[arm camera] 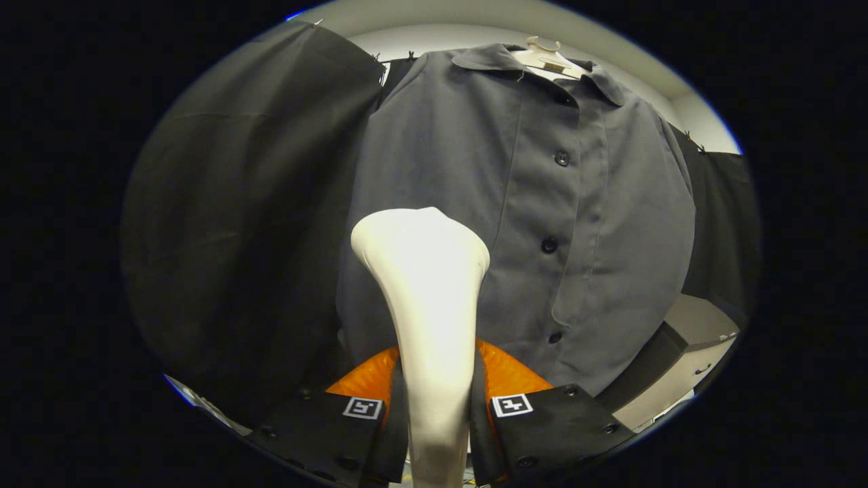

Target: Iron the clothes twice with a garment steamer, once on the left side and once on the right side.

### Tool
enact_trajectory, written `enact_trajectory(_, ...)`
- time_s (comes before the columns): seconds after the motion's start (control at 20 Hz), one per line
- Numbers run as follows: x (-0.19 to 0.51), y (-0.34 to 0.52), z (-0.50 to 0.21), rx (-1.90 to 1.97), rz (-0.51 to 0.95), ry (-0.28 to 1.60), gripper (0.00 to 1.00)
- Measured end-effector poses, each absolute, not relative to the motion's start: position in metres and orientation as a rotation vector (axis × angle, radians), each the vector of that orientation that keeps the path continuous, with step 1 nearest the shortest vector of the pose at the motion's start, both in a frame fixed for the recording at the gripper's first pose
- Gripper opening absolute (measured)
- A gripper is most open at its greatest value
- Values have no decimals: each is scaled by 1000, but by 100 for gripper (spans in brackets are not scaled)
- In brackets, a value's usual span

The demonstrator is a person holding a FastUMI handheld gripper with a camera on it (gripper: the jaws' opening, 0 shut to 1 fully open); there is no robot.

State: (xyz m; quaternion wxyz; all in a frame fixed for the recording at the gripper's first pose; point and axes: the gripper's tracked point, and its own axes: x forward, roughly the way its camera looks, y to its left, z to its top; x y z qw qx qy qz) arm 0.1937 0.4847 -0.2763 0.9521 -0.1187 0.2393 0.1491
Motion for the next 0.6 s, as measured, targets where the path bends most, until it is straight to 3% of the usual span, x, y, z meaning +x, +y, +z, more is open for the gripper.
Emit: enact_trajectory(0.6, 165, 474, -313, -229, 300, 591, 45)
